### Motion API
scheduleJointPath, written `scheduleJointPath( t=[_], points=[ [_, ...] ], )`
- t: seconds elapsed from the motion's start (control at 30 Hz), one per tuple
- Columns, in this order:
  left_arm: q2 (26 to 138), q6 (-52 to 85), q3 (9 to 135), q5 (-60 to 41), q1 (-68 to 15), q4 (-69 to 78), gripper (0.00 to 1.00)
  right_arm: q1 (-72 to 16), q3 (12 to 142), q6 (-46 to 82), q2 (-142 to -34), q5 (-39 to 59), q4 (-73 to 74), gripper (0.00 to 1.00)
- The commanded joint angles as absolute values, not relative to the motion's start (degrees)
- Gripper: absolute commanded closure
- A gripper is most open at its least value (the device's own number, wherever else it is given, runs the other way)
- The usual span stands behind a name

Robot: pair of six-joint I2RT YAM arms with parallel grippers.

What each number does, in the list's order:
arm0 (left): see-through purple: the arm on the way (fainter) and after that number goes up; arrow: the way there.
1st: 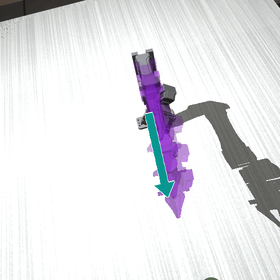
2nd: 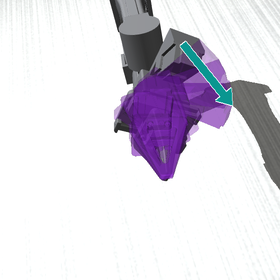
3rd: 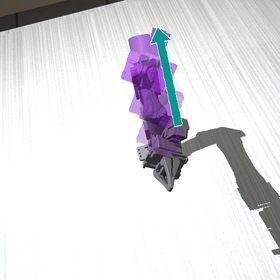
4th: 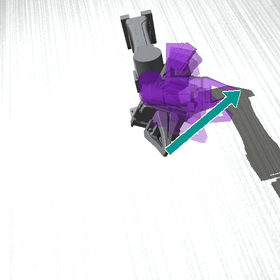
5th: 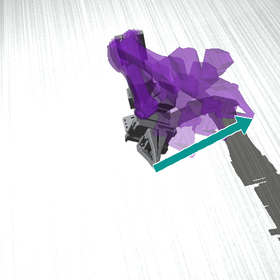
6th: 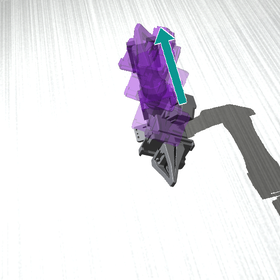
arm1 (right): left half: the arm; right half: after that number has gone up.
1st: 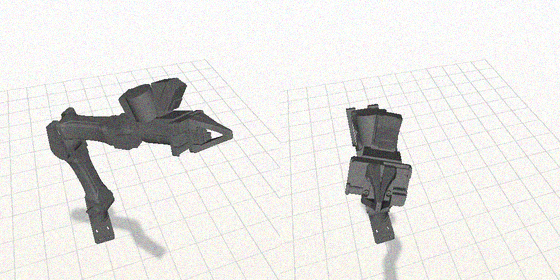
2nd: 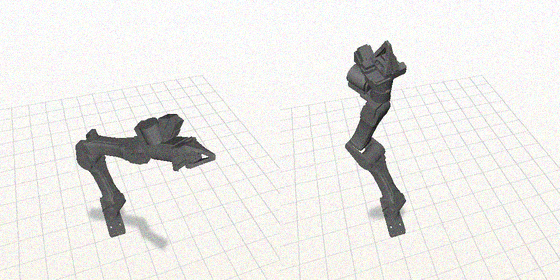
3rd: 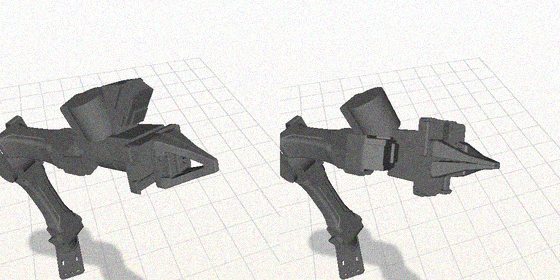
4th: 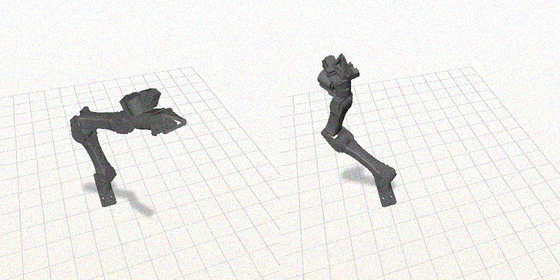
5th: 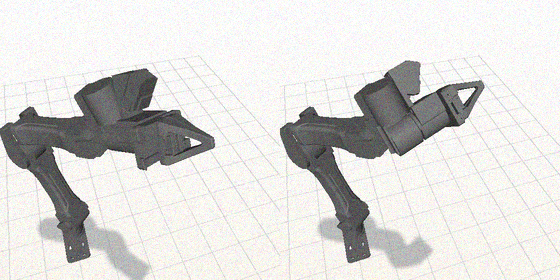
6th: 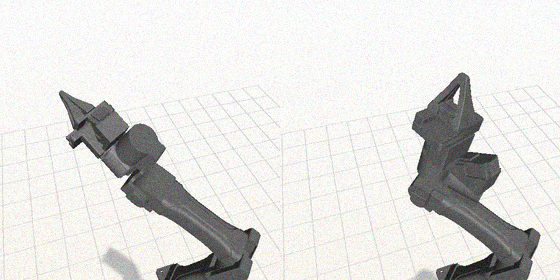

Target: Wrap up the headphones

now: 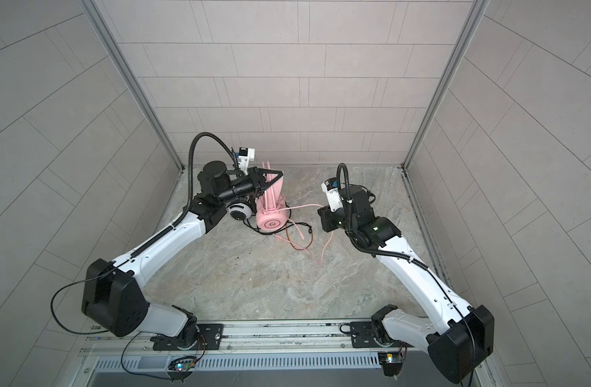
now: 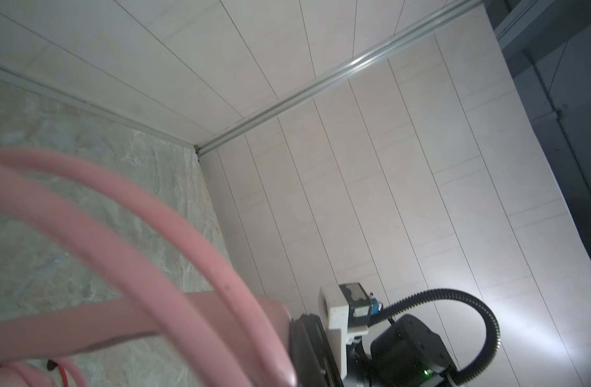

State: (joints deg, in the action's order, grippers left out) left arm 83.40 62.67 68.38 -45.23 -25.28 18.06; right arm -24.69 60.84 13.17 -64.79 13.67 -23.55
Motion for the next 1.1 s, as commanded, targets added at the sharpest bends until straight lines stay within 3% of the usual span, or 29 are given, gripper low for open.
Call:
scheduleJointPath(
  t=[0.0, 0.3, 0.53, 0.63, 0.8, 1.07],
  points=[
    [80.98, 65.22, 70.97, -59.29, -26.12, 19.26, 1.0, -23.72, 59.65, 10.34, -64.45, 7.72, -17.64, 0.89],
    [79.88, 91.4, 69.65, -68.79, -28.11, 45.48, 1.0, -17.42, 57.54, 14.76, -76.06, 18.53, 2.97, 0.84],
    [86.34, 116.91, 71.26, -63.06, -29.67, 75.65, 1.0, -14.8, 58.65, 31.04, -94.46, 38.34, 34.12, 0.77],
    [86.45, 113.54, 72.42, -61.16, -30.28, 73.33, 1.0, -15.8, 58.32, 45.23, -102.99, 41.04, 53.81, 0.77],
    [86.67, 108.15, 73.19, -51.82, -30.45, 70.84, 1.0, -19.17, 59.39, 61.01, -114.05, 36.95, 74.29, 0.78],
    [94.19, 105.03, 80.34, -40.76, -33.42, 74.18, 1.0, -28.54, 64.97, 67.31, -124.76, 28.04, 81.73, 0.78]
  ],
)
